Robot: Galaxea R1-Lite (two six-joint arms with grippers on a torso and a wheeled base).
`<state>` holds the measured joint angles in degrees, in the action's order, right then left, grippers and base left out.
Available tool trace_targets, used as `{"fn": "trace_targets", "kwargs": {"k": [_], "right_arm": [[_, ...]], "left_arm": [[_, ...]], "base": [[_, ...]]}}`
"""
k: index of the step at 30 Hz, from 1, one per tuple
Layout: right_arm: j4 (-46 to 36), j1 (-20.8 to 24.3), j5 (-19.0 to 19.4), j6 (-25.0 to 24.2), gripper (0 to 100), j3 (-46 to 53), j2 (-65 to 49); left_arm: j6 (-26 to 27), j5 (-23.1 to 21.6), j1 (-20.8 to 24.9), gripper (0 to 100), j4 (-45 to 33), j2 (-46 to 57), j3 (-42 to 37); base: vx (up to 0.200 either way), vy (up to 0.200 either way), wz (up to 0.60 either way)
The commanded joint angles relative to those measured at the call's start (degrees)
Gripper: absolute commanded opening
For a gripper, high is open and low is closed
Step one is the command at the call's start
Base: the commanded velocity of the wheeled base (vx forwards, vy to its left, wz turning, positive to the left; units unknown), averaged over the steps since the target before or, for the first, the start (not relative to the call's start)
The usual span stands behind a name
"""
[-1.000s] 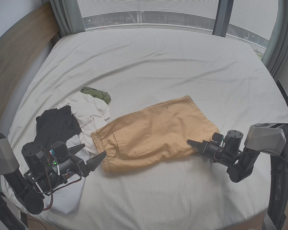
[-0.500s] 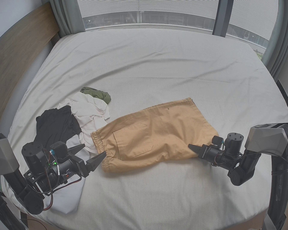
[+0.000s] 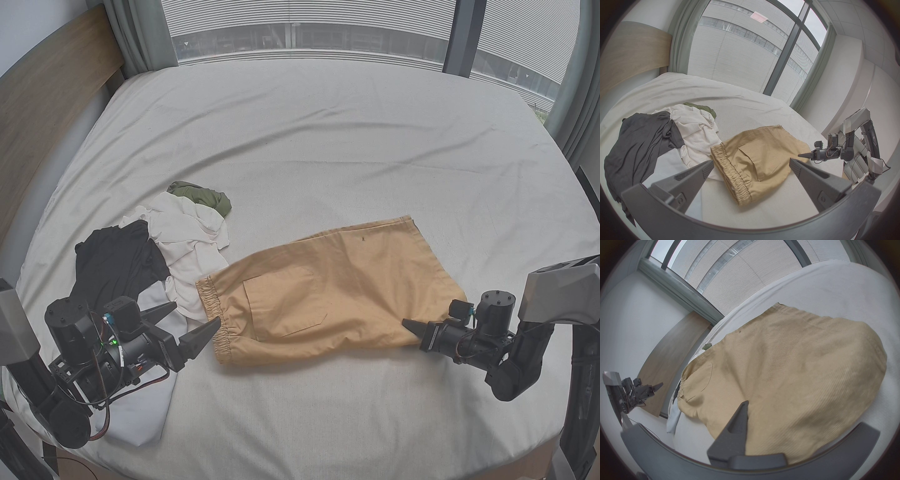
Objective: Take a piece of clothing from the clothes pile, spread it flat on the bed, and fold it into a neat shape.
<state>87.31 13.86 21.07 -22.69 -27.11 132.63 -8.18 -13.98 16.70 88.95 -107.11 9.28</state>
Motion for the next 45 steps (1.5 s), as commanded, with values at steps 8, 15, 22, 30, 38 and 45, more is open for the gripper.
{"fn": "trace_targets", "kwargs": {"k": [8,15,22,30,38,45], "right_arm": [[0.9,-0.3,-0.9,2.0,0,8.0,-1.9],[0.9,-0.6,-0.9,5.4,0,14.5,-2.2],[1.0,-0.1,-4.8,7.4,0,18.7,-2.2],[1.0,-0.1,-6.5,7.7,0,21.8,-2.8],[1.0,-0.1,-6.6,7.7,0,26.8,-5.2],[0.8,-0.7,-10.8,7.7,0,27.1,-6.0]], "left_arm": [[-0.1,-0.2,0.0,100,0.0,0.0,-0.3],[-0.1,-0.2,0.0,100,0.0,-0.1,-0.6],[-0.1,-0.3,0.1,100,0.0,-0.2,-0.7],[-0.1,-0.3,0.1,100,0.0,-0.3,-0.8],[-0.1,-0.3,0.1,100,0.0,-0.4,-1.1],[-0.1,-0.3,0.3,100,0.0,-0.5,-1.2]], "base": [[0.000,0.000,0.00],[0.000,0.000,0.00],[0.000,0.000,0.00],[0.000,0.000,0.00],[0.000,0.000,0.00],[0.000,0.000,0.00]]}}
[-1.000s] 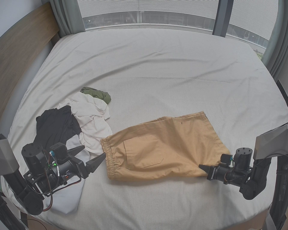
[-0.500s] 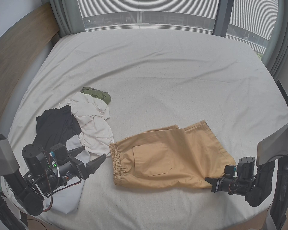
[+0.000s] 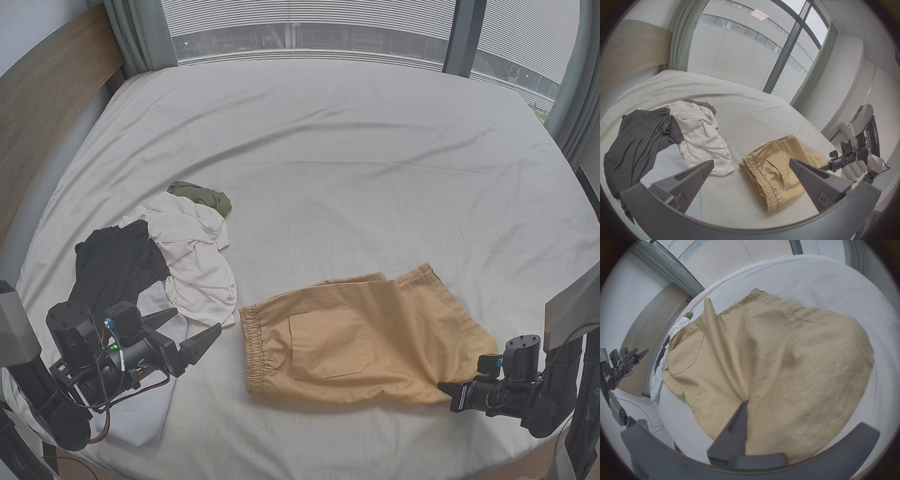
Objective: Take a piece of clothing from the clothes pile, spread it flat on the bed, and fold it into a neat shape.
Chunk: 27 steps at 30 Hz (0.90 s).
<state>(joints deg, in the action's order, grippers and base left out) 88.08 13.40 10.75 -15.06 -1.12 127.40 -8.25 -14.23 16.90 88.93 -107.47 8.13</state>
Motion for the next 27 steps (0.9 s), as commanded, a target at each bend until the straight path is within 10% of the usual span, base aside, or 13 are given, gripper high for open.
{"fn": "trace_targets", "kwargs": {"k": [1,27], "right_arm": [[0.1,-0.2,-0.5,0.0,0,1.1,-0.8],[-19.8,-0.3,-1.9,-0.1,0,1.1,-9.2]], "left_arm": [[0.0,0.0,0.2,100,0.0,-0.1,0.0],[0.0,-0.1,0.4,100,0.0,-0.9,-0.7]], "base": [[0.000,0.000,0.00],[0.000,0.000,0.00]]}}
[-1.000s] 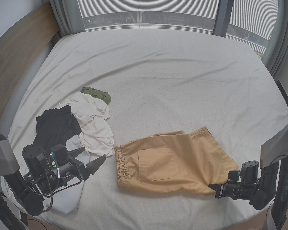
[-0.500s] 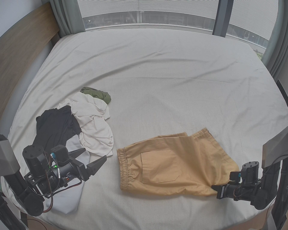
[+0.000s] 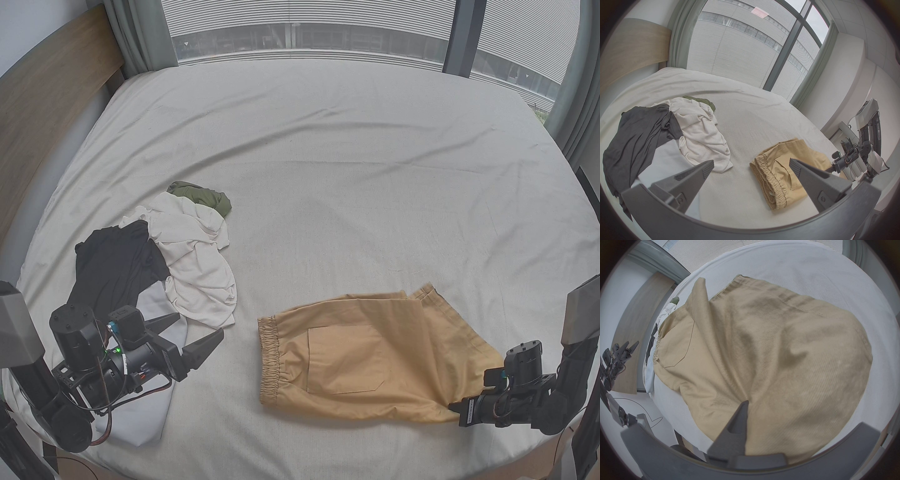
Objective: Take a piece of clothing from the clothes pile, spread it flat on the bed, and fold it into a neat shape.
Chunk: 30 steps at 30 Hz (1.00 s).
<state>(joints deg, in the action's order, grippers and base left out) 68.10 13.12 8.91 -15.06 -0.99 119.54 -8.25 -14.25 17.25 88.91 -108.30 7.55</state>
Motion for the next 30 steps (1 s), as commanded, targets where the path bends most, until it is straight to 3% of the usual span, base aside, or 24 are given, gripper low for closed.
{"fn": "trace_targets", "kwargs": {"k": [1,7,8,12,22,30], "right_arm": [[0.2,0.0,0.0,-0.1,0,1.0,-1.2],[0.5,0.1,0.1,-0.2,0,1.0,-0.6],[0.8,0.1,0.0,-0.5,100,1.0,-0.6],[2.9,-0.4,-0.3,-1.3,100,1.0,-1.3],[7.1,-12.3,-0.4,-1.2,100,0.9,-4.2],[13.7,-22.2,4.5,-1.1,100,-2.8,-1.7]], "left_arm": [[0.0,-0.1,0.1,100,0.0,-0.1,-0.1],[0.0,-0.1,0.1,100,0.0,-0.1,0.1],[0.0,-0.1,0.1,100,0.0,-0.1,0.1],[0.0,-0.1,0.1,100,0.0,-0.1,0.1],[0.0,-0.1,0.1,100,0.0,0.0,0.3],[0.0,-0.1,0.2,100,0.1,0.0,0.3]], "base": [[0.000,0.000,0.00],[0.000,0.000,0.00],[0.000,0.000,0.00],[0.000,0.000,0.00],[0.000,0.000,0.00],[0.000,0.000,0.00]]}}
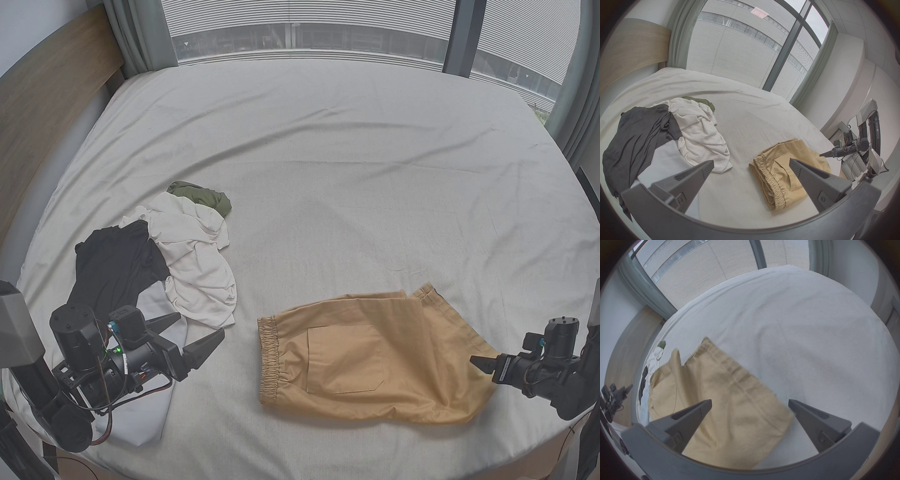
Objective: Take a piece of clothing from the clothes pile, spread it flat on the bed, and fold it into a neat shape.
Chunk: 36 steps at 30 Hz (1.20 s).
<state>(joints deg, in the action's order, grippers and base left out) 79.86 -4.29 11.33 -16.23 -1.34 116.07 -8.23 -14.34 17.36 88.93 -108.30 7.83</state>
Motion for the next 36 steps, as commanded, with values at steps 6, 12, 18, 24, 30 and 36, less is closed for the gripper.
{"fn": "trace_targets", "kwargs": {"k": [6,12,18,24,30,36], "right_arm": [[4.9,-6.8,12.1,-0.1,100,-6.7,4.0],[4.9,-6.3,17.6,-0.1,100,-11.1,9.0],[5.3,-6.0,23.7,-0.1,100,-12.0,11.9],[6.1,-4.8,27.7,-0.1,100,-13.8,12.4],[6.5,-2.7,27.9,-0.1,100,-14.1,13.9],[6.6,-1.2,29.5,-0.3,100,-14.7,14.3]], "left_arm": [[0.0,0.0,0.1,100,0.1,-0.1,0.0],[-0.2,0.0,0.1,100,0.1,-0.1,0.1],[-0.2,-0.1,0.1,100,0.1,-0.1,0.1],[-0.9,-0.1,0.6,100,0.1,-0.2,0.1],[-1.0,-0.1,0.7,100,0.1,-0.1,0.1],[-1.0,-0.1,0.7,100,0.1,0.0,0.1]], "base": [[0.000,0.000,0.00],[0.000,0.000,0.00],[0.000,0.000,0.00],[0.000,0.000,0.00],[0.000,0.000,0.00],[0.000,0.000,0.00]]}}
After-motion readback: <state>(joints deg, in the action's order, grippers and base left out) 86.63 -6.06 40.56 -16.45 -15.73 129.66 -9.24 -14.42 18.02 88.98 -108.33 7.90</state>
